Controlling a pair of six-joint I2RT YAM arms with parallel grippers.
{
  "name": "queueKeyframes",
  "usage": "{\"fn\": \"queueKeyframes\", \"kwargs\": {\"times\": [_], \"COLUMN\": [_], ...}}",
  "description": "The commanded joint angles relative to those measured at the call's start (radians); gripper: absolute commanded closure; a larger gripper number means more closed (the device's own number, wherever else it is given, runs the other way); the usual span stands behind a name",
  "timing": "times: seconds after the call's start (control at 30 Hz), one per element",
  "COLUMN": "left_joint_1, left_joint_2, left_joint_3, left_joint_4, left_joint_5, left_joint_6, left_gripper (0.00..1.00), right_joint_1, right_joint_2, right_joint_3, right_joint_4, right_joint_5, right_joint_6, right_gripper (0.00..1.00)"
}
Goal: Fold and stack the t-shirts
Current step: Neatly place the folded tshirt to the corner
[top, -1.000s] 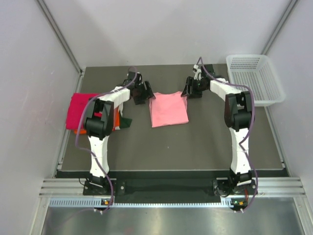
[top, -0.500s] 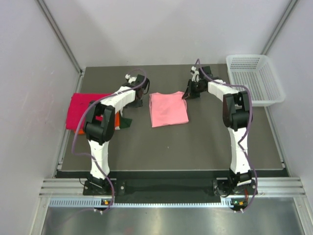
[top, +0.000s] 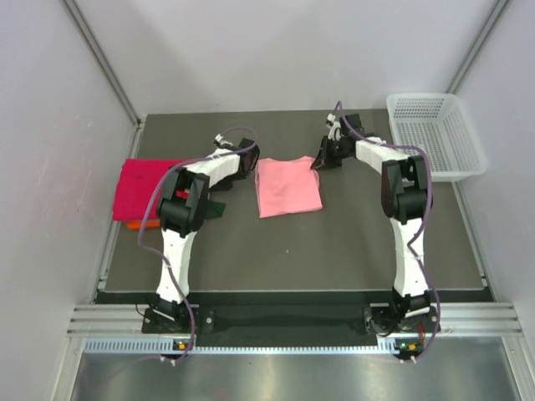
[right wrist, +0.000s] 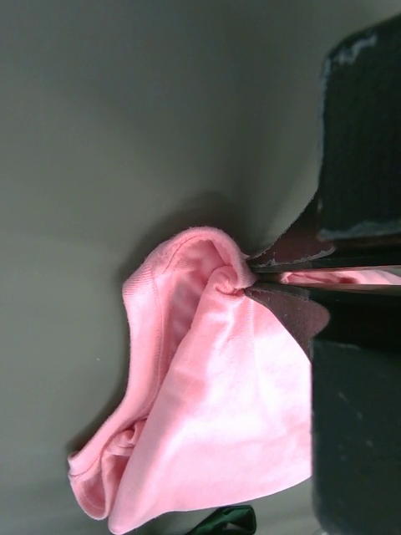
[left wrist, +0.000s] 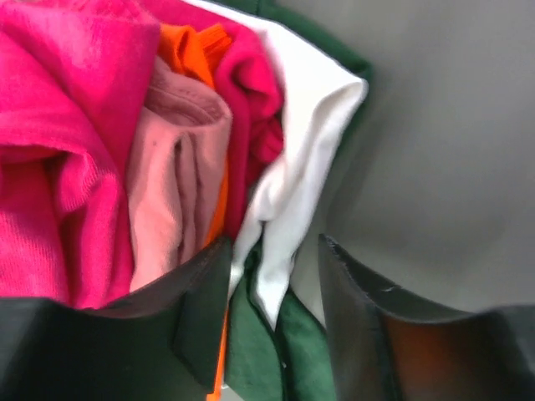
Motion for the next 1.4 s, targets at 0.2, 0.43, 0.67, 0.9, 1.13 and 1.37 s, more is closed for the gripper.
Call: {"fn": "queueKeyframes", "kwargs": {"times": [0.2, 0.43, 0.67, 0.9, 1.13, 1.37], "left_joint_1": [-0.027, -0.122, -0.191, -0.192, -0.191, -0.168], "left_joint_2": [-0.017, 0.007, 0.119, 0.062, -0.024, 0.002], "left_joint_3": [0.016, 0.142, 0.354, 0.334, 0.308, 0.349], "left_joint_4": [0.006, 0.008, -0.016, 0.04, 0.143, 0.266], "left_joint_5": [0.036, 0.154, 0.235, 0.283, 0.343, 0.52], "left_joint_6": [-0.002, -0.019, -0.044, -0.042, 0.015, 0.073], "left_gripper": [1.0, 1.0, 1.0, 0.47, 0.35, 0.18], "right_joint_1": [-0.006, -0.101, -0.168, -0.172, -0.172, -0.172], "right_joint_2": [-0.078, -0.161, -0.241, -0.255, -0.293, -0.267], "right_joint_3": [-0.028, -0.146, -0.227, -0.212, -0.285, -0.322], "right_joint_4": [-0.017, 0.018, 0.003, -0.028, 0.04, 0.126], "right_joint_5": [0.046, 0.019, 0.051, 0.092, 0.091, 0.074], "right_joint_6": [0.003, 0.006, 0.008, 0.0, 0.026, 0.075], "right_gripper": [1.0, 1.0, 1.0, 0.54, 0.37, 0.42]}}
